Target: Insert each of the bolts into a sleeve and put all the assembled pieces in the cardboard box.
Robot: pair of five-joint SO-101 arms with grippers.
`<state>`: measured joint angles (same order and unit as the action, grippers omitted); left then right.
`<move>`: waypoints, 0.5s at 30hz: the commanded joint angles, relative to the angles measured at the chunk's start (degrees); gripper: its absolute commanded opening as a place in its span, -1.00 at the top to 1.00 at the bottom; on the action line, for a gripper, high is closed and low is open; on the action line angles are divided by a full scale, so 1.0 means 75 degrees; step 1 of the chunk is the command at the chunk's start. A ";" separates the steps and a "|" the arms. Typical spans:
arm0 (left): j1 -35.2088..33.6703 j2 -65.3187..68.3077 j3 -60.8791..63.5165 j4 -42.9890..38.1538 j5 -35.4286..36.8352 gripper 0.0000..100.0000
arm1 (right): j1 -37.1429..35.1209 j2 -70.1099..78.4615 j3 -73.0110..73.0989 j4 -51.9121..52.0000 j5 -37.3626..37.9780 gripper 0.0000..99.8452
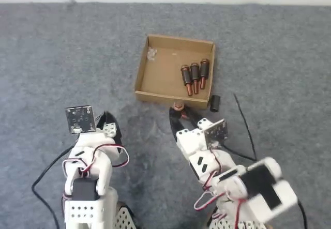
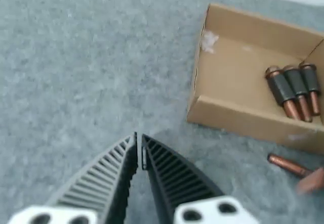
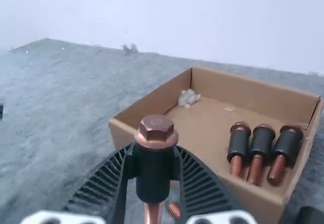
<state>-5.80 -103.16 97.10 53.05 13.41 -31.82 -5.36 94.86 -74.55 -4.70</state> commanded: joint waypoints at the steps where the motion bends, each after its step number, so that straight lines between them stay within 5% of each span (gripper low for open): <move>1: -0.0047 -0.0105 -0.0064 0.0305 -0.0481 0.98 | 0.0158 -0.1436 -0.0070 0.1213 0.0129 0.99; 7: -0.0012 -0.0105 -0.0064 0.0516 -0.1782 0.98 | 0.0158 -0.3851 -0.0762 0.5292 0.0129 0.99; 15: -0.0012 -0.0105 -0.0064 0.0516 -0.1899 0.98 | 0.0158 -0.6183 -0.2719 1.0379 0.0129 0.99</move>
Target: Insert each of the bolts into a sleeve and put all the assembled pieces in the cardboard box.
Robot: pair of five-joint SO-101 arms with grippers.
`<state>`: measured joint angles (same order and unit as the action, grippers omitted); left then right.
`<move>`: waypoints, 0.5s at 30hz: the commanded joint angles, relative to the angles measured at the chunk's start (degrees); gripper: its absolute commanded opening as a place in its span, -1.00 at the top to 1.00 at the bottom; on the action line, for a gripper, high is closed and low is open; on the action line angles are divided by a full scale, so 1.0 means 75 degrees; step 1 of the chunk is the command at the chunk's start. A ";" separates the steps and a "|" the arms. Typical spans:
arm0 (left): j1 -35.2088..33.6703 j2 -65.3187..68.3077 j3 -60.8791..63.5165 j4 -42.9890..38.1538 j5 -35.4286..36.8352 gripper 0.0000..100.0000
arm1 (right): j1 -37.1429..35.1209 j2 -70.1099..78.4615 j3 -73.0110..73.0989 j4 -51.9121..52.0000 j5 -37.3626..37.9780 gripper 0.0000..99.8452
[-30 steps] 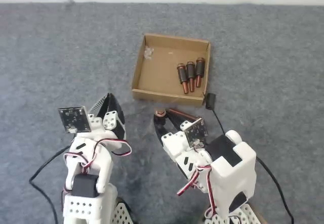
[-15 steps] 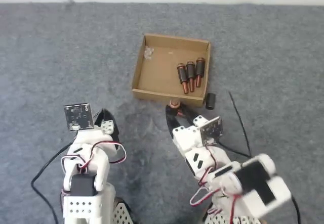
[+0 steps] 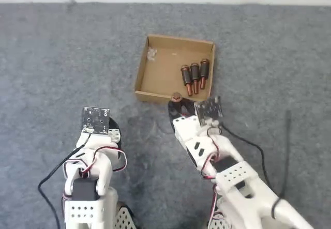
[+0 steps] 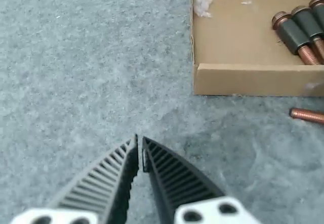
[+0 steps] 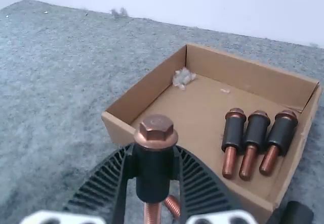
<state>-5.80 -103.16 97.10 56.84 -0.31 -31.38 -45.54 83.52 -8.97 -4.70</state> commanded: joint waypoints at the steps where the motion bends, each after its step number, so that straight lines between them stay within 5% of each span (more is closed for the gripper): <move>1: -0.0012 -0.0105 -0.0064 0.0012 -0.0070 0.98 | 0.0100 -0.0838 -0.1536 0.2057 0.0141 0.99; 15: -0.0012 -0.0094 -0.0064 0.0012 -0.0070 0.98 | 0.0510 0.2866 -0.6646 0.5445 0.1067 0.99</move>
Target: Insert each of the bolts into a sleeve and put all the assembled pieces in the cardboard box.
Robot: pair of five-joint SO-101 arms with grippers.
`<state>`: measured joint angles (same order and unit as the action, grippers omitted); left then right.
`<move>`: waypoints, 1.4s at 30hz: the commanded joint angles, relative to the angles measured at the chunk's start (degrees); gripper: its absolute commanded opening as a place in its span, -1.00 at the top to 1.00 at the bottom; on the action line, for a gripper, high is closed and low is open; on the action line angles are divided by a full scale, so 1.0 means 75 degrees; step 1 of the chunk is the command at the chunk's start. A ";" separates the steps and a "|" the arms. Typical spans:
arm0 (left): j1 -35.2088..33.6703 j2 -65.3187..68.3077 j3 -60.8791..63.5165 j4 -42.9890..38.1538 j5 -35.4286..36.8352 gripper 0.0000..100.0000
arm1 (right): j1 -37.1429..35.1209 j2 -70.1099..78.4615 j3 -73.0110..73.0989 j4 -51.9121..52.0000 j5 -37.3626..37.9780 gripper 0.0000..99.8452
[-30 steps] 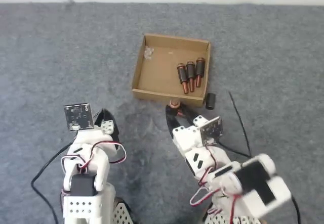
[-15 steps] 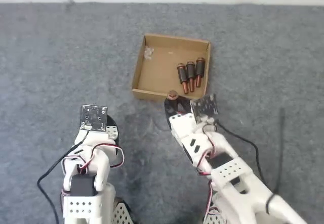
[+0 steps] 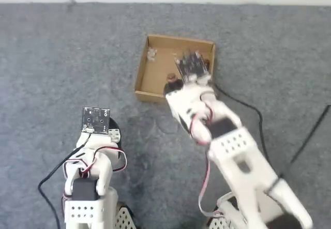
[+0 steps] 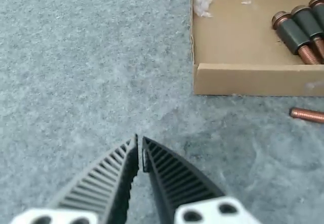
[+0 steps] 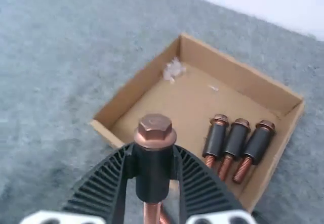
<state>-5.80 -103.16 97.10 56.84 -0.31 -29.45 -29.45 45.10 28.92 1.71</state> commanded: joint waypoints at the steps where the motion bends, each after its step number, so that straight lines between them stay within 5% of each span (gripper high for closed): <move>1: -0.0012 -0.0094 -0.0064 0.0012 -0.0070 0.98 | 0.0311 0.1131 -0.1922 0.0533 0.0211 0.99; 15: -0.0012 -0.0094 -0.0064 0.0012 -0.0070 0.98 | 0.0498 0.6277 -0.7010 0.2503 0.0211 0.97; 22: 0.0000 -0.0094 -0.0064 -0.0023 -0.0070 0.98 | 0.0498 0.7789 -0.8686 0.3839 0.0152 0.56; 32: 0.0000 -0.0094 -0.0064 -0.0035 -0.0082 0.98 | 0.0440 0.7203 -0.8932 0.4894 0.0152 0.58; 37: 0.0000 -0.0094 -0.0064 -0.0035 -0.0082 0.98 | 0.0498 0.5972 -0.8908 0.5925 0.0141 0.97; 42: 0.0000 -0.0094 -0.0064 -0.0035 -0.0082 0.98 | 0.0744 0.5034 -0.8897 0.7320 0.0141 0.97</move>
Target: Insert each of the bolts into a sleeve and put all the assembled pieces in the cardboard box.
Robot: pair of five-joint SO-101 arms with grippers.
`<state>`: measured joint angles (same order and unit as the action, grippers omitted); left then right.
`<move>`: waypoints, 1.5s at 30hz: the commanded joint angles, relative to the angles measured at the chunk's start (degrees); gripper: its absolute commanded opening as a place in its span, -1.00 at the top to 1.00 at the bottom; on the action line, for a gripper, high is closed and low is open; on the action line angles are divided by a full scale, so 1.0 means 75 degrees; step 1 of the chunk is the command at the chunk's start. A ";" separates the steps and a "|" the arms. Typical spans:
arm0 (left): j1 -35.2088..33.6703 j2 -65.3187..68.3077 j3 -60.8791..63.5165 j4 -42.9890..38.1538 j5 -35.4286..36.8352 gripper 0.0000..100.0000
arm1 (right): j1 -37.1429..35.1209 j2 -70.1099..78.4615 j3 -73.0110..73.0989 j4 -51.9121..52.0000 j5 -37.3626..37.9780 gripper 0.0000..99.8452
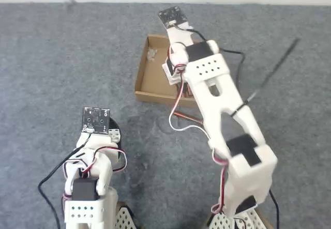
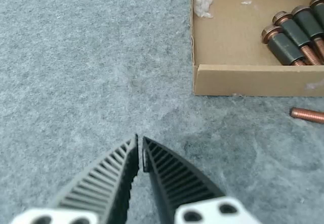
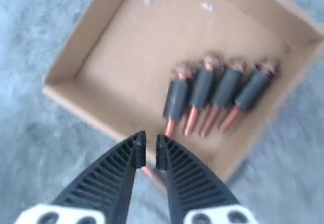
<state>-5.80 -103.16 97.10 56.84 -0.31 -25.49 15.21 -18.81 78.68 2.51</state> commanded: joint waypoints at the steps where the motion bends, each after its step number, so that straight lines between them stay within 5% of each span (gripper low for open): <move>1: 0.0000 -0.0094 -0.0064 -0.0035 -0.0082 0.98 | 0.0240 -0.1073 -0.0375 0.0944 0.0035 1.00; 11: -0.0012 -0.0094 -0.0064 0.0012 -0.0082 0.98 | 0.1049 -0.1881 0.0152 0.3124 0.0082 0.99; 26: -0.0012 -0.0094 -0.0064 0.0012 -0.0082 0.98 | 0.1975 -0.3511 0.5439 -0.1049 0.0059 0.99; 33: -0.0012 -0.0094 -0.0064 0.0012 -0.0082 0.98 | 0.1999 -0.2338 0.5368 -0.2233 0.0047 0.96; 45: -0.0012 -0.0094 -0.0064 0.0000 -0.0082 0.98 | 0.2327 -0.0545 0.4067 -0.2303 -0.0410 0.80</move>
<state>-5.80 -103.16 97.10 56.84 -0.40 -8.44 11.25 15.82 62.42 0.92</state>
